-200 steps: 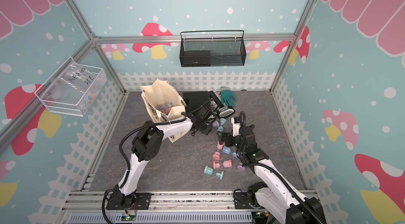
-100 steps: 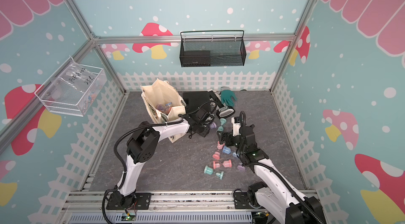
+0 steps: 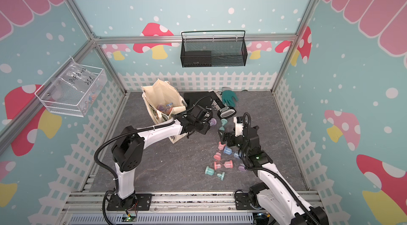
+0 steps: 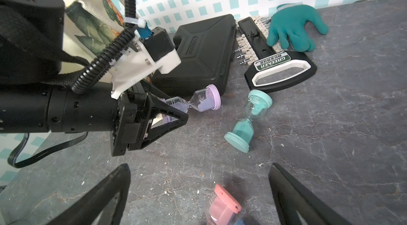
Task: Put the hourglass into the canvas bag
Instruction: Pick up the hourglass from the center of the board.
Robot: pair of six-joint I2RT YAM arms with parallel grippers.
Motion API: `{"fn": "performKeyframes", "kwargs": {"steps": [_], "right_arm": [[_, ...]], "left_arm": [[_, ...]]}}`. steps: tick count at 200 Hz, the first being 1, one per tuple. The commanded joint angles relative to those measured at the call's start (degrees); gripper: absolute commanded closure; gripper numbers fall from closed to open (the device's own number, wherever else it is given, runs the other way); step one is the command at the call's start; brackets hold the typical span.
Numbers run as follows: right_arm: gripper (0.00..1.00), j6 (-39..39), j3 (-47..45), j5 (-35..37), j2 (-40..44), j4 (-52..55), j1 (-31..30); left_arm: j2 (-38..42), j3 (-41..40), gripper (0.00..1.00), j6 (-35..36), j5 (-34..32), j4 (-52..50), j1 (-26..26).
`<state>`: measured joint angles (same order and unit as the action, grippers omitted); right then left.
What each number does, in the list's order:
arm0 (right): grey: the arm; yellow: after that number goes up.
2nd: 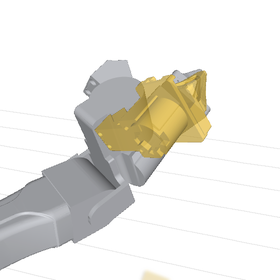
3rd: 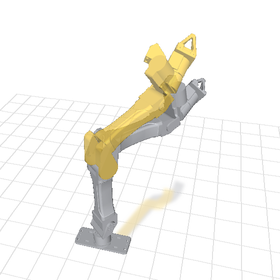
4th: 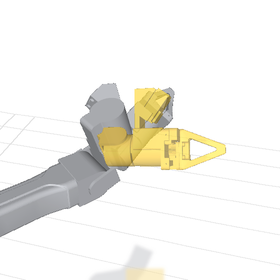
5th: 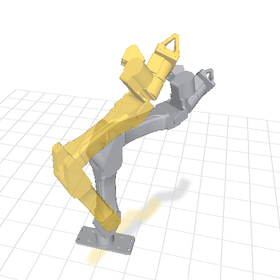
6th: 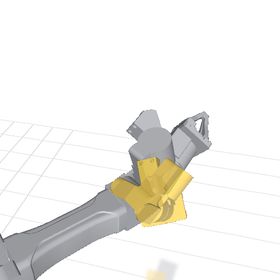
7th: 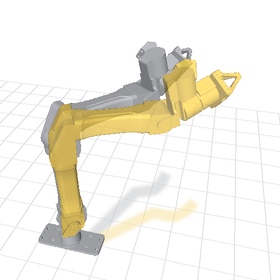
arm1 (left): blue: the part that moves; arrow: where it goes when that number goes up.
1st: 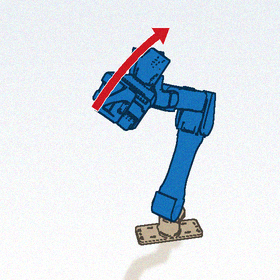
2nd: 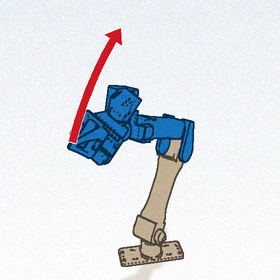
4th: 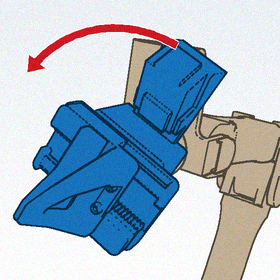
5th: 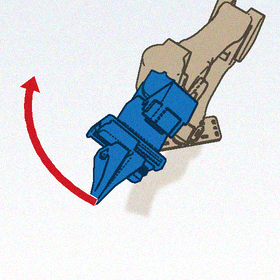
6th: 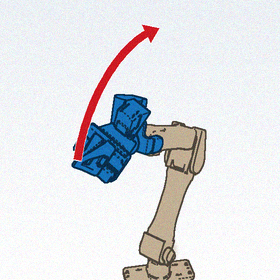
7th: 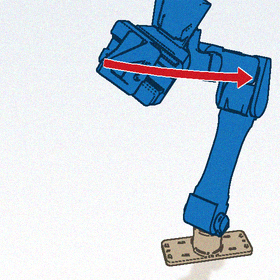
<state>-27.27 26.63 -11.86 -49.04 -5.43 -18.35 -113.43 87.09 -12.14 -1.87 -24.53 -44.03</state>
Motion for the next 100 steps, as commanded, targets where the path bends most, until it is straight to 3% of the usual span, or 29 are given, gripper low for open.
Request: {"fn": "performKeyframes", "kwargs": {"steps": [1, 100], "right_arm": [[0.0, 1.5, 1.01, -1.69, 1.2, -1.6, 0.23], [0.0, 3.62, 4.77, -10.4, 3.04, -4.76, 0.19]], "left_arm": [[3.31, -0.49, 0.65, -3.06, -0.29, 0.67, -0.31], [17.92, -1.53, 0.74, -13.63, 0.99, -1.06, -0.35]]}}
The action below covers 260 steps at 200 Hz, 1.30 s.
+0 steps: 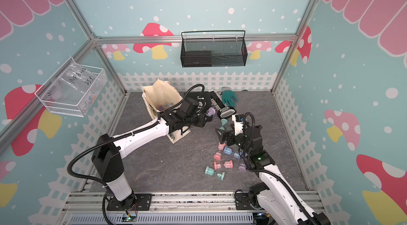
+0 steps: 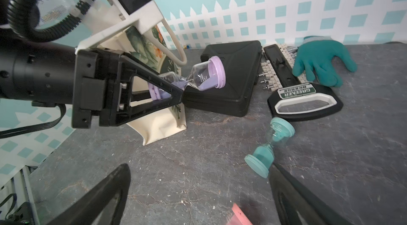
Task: Put the hourglass into the canvas bag
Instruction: Pick up the hourglass from the center of the board, then place the hourglass in the canvas bag.
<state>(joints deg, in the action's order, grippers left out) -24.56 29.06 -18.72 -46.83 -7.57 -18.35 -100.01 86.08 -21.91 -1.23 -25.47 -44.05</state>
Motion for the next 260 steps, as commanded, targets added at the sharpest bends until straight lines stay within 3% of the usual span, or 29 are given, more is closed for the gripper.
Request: {"fn": "performKeyframes", "kwargs": {"steps": [1, 56, 146, 203, 260], "right_arm": [[0.0, 0.91, 2.38, -3.7, 0.85, -2.66, 0.17], [0.0, -0.32, 4.57, -8.77, -0.96, -8.27, -0.19], [0.0, -0.94, 8.28, -12.13, -6.97, -18.2, -4.7], [0.0, 0.86, 10.97, -11.13, -12.35, -23.01, -10.39], [0.0, 1.84, 13.88, -10.63, -18.29, -26.14, -13.88]], "left_arm": [[4.66, -0.59, 0.74, -3.94, 0.36, -0.11, -0.33], [13.06, -0.8, 0.77, -5.99, -2.76, -1.4, -0.35], [25.14, -5.12, 0.84, -8.45, -16.78, -3.22, 1.62], [25.79, -7.16, 0.86, -12.04, -22.66, -3.75, 7.31], [19.07, -5.03, 0.87, -15.9, -23.9, -3.67, 13.31]]}}
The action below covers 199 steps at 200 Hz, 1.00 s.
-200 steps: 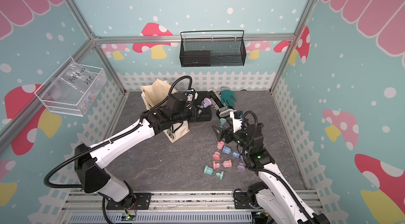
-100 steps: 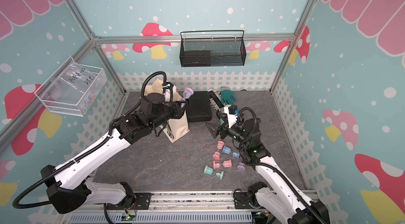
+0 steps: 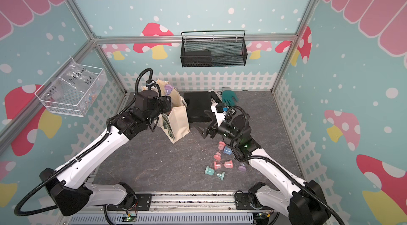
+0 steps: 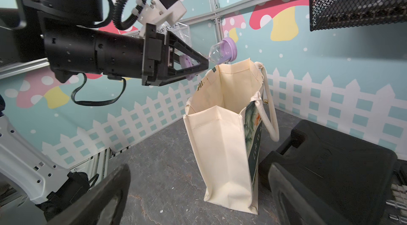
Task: Put the hourglass into the canvas bag
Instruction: Place the hourglass in the canvas bag.
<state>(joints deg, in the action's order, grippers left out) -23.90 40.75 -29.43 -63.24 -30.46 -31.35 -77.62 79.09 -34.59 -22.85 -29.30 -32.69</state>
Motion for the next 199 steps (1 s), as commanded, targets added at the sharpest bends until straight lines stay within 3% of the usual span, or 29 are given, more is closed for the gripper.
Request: {"fn": "performKeyframes", "kwargs": {"steps": [1, 79, 199], "right_arm": [[0.0, 1.2, 2.25, 0.07, -1.97, -3.27, -0.89], [0.01, 1.87, 3.05, 0.07, -4.87, -4.72, -1.58], [0.01, 2.17, 2.84, 1.61, -6.21, -4.72, -1.61]], "left_arm": [[-3.45, 2.13, 0.87, -3.3, -2.29, 0.14, 2.02], [-17.62, 12.71, 0.88, -5.92, -8.23, -6.57, 6.21], [-33.76, 22.36, 0.86, -5.99, -6.35, -15.2, 10.93]]}}
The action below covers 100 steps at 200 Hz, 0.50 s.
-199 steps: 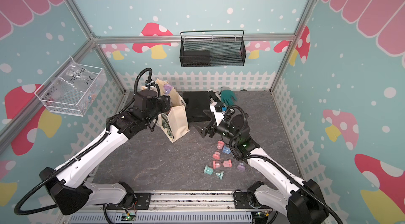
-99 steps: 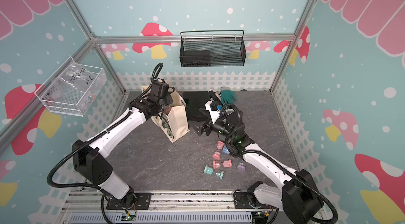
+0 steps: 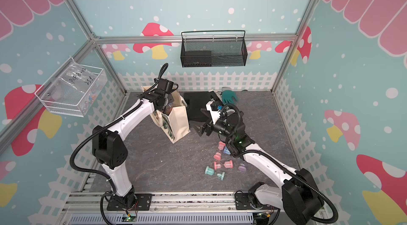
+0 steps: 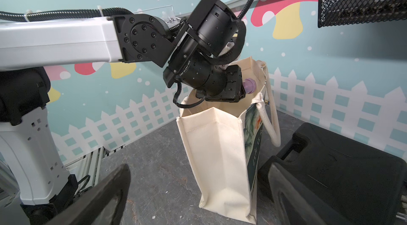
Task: Put the hourglass into the canvas bag
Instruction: Place the hourglass in the canvas bag.
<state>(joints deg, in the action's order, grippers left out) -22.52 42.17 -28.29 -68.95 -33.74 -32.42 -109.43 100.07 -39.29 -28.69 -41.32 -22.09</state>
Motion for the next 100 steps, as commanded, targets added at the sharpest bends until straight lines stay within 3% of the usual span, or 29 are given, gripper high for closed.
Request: {"fn": "performKeyframes", "kwargs": {"steps": [1, 34, 57, 100], "right_arm": [[0.01, 0.76, 1.42, 0.5, -0.5, -1.43, -0.49], [0.0, 0.35, 0.92, 0.95, -0.64, -1.44, -0.5], [0.0, 0.18, 0.37, 1.86, -0.49, -1.5, -0.53], [0.0, -0.11, 0.67, 2.49, -0.42, -1.36, -0.53]], "left_arm": [[-1.95, 1.32, 0.86, -1.29, -0.5, -3.12, 0.36], [-4.09, 0.42, 0.83, -1.29, 0.16, -3.94, 0.42], [-4.82, 0.39, 0.73, -0.73, 1.66, -3.94, 0.39], [-4.83, 0.13, 0.64, -0.52, 2.67, -3.86, 0.38]]}}
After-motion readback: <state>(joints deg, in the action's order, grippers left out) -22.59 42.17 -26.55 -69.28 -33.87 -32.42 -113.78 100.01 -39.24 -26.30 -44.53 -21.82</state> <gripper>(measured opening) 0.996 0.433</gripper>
